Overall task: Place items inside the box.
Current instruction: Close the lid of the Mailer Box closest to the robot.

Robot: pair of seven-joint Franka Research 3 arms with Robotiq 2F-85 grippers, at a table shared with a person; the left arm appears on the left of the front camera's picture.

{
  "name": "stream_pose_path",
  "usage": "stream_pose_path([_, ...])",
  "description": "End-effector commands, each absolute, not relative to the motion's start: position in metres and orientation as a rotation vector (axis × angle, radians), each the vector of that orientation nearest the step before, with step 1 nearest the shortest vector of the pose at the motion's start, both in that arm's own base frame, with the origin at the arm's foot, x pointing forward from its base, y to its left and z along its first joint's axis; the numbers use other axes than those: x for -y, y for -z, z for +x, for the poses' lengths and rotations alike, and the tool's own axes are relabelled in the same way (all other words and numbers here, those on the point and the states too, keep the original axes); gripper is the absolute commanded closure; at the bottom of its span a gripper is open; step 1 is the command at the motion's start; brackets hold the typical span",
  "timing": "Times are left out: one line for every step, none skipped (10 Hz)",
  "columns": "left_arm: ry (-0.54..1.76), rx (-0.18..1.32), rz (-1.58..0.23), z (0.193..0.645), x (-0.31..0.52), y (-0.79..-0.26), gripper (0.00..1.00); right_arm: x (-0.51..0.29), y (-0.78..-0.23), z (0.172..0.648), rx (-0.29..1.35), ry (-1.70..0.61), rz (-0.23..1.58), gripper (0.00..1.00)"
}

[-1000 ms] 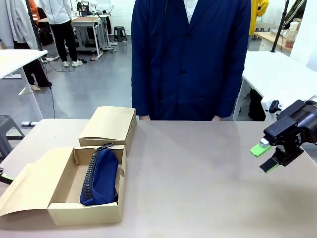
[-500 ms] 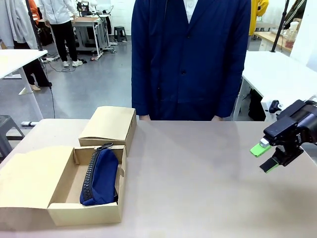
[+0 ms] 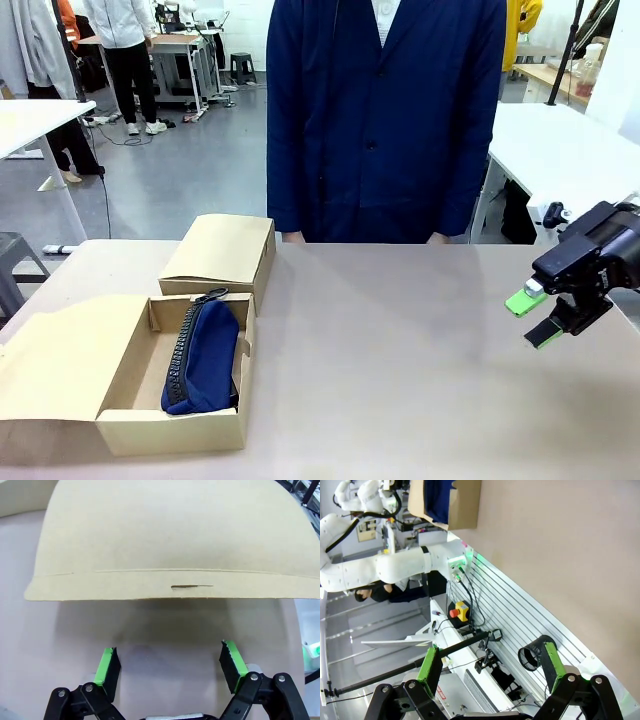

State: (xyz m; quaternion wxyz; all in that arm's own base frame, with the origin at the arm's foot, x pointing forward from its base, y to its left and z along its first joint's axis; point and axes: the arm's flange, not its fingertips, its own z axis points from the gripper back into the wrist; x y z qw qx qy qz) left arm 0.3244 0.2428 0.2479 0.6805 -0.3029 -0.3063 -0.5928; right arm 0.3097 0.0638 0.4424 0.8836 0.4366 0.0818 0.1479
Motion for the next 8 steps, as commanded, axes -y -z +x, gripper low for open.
stream_pose_path([1.365,0.744,-0.698,0.326,-0.247,-0.219,0.0,-0.064,-0.444,0.308,-0.173,-0.305,0.92,0.0])
stream_pose_path([1.38,0.75,-0.712,0.328,-0.241,-0.218,0.0,-0.064,-0.444,0.308,-0.173,-0.305,0.92,0.0])
stream_pose_path([1.397,0.756,-0.727,0.33,-0.232,-0.218,0.0,-0.064,-0.444,0.308,-0.173,-0.305,0.92,0.0])
stream_pose_path([1.415,0.769,-0.743,0.336,-0.225,-0.221,0.0,-0.064,-0.444,0.308,-0.173,-0.305,0.92,0.0])
stream_pose_path([1.423,0.821,-0.774,0.341,-0.218,-0.225,0.0,-0.064,-0.444,0.308,-0.173,-0.305,0.92,0.0])
stream_pose_path([1.411,0.883,-0.79,0.342,-0.213,-0.229,0.0,-0.064,-0.444,0.308,-0.173,-0.305,0.92,0.0])
stream_pose_path([1.387,0.95,-0.814,0.343,-0.213,-0.234,0.0,-0.064,-0.444,0.308,-0.173,-0.305,0.92,0.0])
stream_pose_path([1.367,1.023,-0.833,0.342,-0.211,-0.241,0.0,-0.064,-0.444,0.308,-0.173,-0.305,0.92,0.0])
